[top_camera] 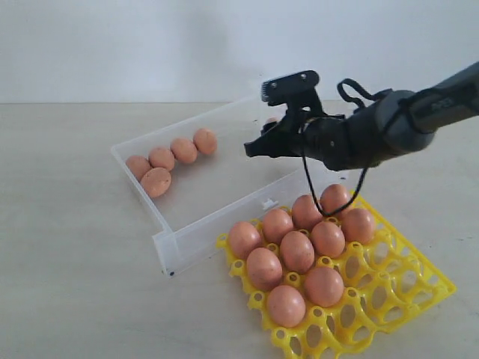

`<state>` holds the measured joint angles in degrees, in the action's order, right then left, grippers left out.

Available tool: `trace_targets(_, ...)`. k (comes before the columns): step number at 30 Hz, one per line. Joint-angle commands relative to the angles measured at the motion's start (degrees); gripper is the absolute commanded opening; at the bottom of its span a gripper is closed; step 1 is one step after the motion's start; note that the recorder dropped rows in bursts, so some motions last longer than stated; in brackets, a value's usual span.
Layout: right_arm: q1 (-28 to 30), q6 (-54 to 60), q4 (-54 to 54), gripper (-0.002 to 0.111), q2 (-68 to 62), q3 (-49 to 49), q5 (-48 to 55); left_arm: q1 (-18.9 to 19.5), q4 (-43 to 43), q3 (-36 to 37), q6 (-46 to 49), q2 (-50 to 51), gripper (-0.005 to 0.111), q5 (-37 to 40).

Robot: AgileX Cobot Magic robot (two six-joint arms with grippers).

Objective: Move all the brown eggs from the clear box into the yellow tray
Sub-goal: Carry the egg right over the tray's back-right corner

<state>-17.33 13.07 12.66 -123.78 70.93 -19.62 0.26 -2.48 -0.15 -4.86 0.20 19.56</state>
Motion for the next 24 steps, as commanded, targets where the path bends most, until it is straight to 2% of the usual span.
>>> trace_targets(1, 0.32, -8.45, -3.46, 0.000, 8.63, -11.28, -11.55, 0.17, 0.15, 0.15, -0.06, -0.20, 0.004, -0.23)
trace_targets(6, 0.20, -25.96, -12.66, 0.000, 17.06, -23.55, -27.67, 0.17, 0.15, 0.15, -0.06, -0.20, 0.004, -0.23)
trace_targets(8, 0.20, -28.76, -14.43, 0.000, 20.47, -27.85, -32.98, 0.17, 0.15, 0.15, -0.06, -0.20, 0.004, -0.23)
trace_targets(14, 0.20, -29.43, -15.49, 0.000, 30.98, -43.60, -37.07, 0.17, 0.15, 0.15, -0.06, -0.20, 0.004, -0.23)
trace_targets(19, 0.20, -31.04, -16.58, 0.000, 37.73, -58.32, -45.08, 0.17, 0.15, 0.15, -0.06, -0.20, 0.004, -0.23)
trace_targets(24, 0.20, -35.38, -20.24, 0.000, 38.58, -64.93, -45.13, 0.17, 0.15, 0.15, -0.06, -0.20, 0.004, -0.23)
